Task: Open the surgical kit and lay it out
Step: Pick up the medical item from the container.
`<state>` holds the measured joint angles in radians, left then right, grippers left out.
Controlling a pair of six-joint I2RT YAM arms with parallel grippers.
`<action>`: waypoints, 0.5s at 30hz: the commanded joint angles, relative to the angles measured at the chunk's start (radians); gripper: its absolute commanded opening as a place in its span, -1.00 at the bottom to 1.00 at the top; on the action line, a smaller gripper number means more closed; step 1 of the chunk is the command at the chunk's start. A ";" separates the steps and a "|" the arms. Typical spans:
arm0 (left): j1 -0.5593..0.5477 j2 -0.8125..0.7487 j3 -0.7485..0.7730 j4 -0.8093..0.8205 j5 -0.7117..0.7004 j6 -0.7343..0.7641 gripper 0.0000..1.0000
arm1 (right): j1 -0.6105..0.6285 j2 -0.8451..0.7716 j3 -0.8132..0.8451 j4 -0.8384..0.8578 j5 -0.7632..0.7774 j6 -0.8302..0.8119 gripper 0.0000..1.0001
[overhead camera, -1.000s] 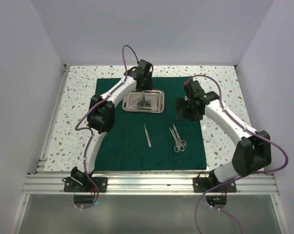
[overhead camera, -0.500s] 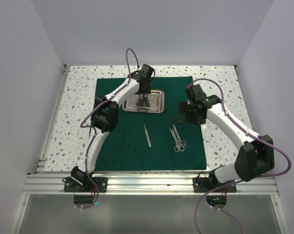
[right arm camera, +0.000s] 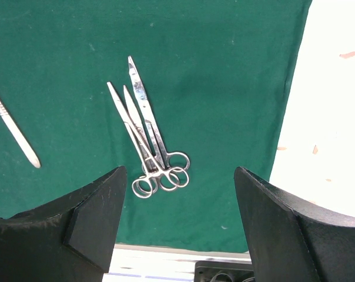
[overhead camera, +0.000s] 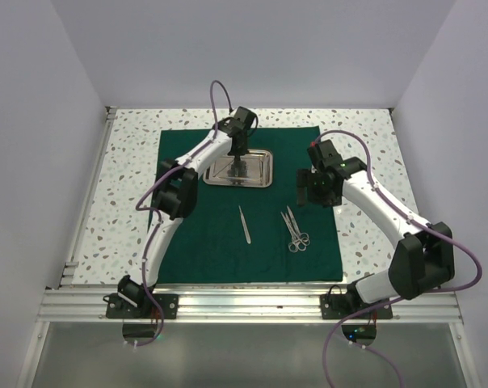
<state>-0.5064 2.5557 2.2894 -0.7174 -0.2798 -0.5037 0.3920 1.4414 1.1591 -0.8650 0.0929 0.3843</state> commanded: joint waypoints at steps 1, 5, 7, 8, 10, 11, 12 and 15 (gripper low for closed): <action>0.003 0.049 0.018 -0.022 0.007 0.010 -0.88 | -0.002 0.016 0.028 0.003 0.019 -0.004 0.55; 0.008 0.041 0.015 -0.019 0.014 0.020 -1.00 | -0.004 0.027 0.036 0.012 0.010 -0.004 0.55; 0.012 0.031 0.013 -0.014 0.022 0.022 -1.00 | -0.004 0.030 0.039 0.017 0.001 -0.005 0.55; 0.016 0.015 0.015 -0.014 0.027 0.022 -1.00 | -0.005 0.031 0.040 0.018 -0.002 -0.004 0.55; 0.028 -0.005 0.015 -0.011 0.034 0.021 -1.00 | -0.005 0.037 0.050 0.021 -0.007 -0.004 0.55; 0.032 -0.027 0.016 -0.008 0.037 0.019 -1.00 | -0.005 0.040 0.056 0.021 -0.009 -0.005 0.55; 0.037 -0.040 0.016 -0.007 0.037 0.017 -1.00 | -0.005 0.045 0.062 0.020 -0.010 -0.008 0.55; 0.055 -0.086 0.027 -0.013 0.044 0.013 -1.00 | -0.005 0.059 0.108 0.014 -0.021 -0.013 0.55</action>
<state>-0.4854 2.5523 2.2936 -0.7197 -0.2493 -0.5007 0.3912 1.4929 1.1957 -0.8616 0.0856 0.3828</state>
